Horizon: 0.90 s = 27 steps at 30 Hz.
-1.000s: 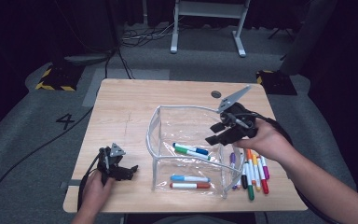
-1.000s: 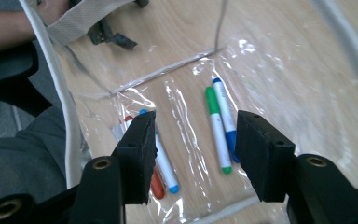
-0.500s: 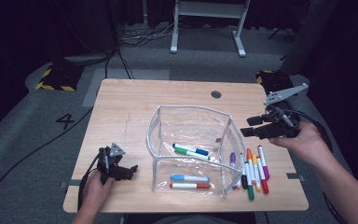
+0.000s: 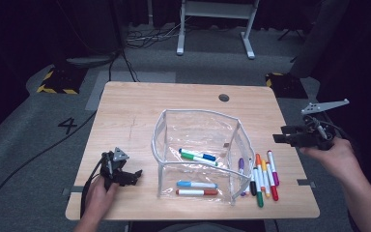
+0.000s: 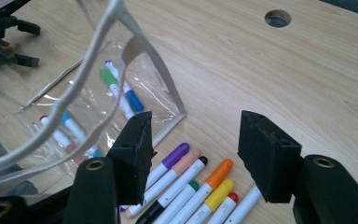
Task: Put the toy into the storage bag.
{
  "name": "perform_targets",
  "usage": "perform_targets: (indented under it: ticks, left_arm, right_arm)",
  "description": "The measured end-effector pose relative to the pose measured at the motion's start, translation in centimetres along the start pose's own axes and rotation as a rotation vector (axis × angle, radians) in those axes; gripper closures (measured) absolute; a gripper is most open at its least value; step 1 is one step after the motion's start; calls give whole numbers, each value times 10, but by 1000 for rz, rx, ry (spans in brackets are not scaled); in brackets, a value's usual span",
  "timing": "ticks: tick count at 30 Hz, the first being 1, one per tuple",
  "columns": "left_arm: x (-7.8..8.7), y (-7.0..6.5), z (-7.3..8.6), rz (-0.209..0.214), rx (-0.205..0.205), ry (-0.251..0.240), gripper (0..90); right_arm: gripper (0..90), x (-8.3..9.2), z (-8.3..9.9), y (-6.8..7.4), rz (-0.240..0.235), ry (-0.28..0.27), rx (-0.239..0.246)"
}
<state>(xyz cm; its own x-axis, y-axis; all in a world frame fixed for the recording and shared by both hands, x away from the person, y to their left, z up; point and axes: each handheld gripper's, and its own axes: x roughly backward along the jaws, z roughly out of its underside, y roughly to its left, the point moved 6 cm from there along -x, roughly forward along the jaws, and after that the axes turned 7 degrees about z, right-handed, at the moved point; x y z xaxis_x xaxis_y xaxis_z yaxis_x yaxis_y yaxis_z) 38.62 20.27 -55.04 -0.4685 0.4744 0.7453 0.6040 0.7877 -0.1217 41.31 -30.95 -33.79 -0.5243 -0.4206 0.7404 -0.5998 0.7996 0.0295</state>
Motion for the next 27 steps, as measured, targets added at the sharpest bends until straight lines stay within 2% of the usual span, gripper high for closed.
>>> perform_targets:
  ticks: [2, 5, 12, 27]
  left_arm:
    - [0, 0, 0, -1, 0, 1, 0]
    - [0, 0, 0, -1, 0, 0, 0]
    - [0, 0, 0, -1, 0, 0, 0]
    - [0, 0, 0, -2, 0, 0, 0]
  right_arm:
    - [450, -4, 10, -6, 22, 4, -19]
    - [449, -14, 29, -17, 63, 39, -39]
    - [448, -46, 72, -38, 100, 137, -111]
    - [456, -103, 122, -52, 128, 269, -140]
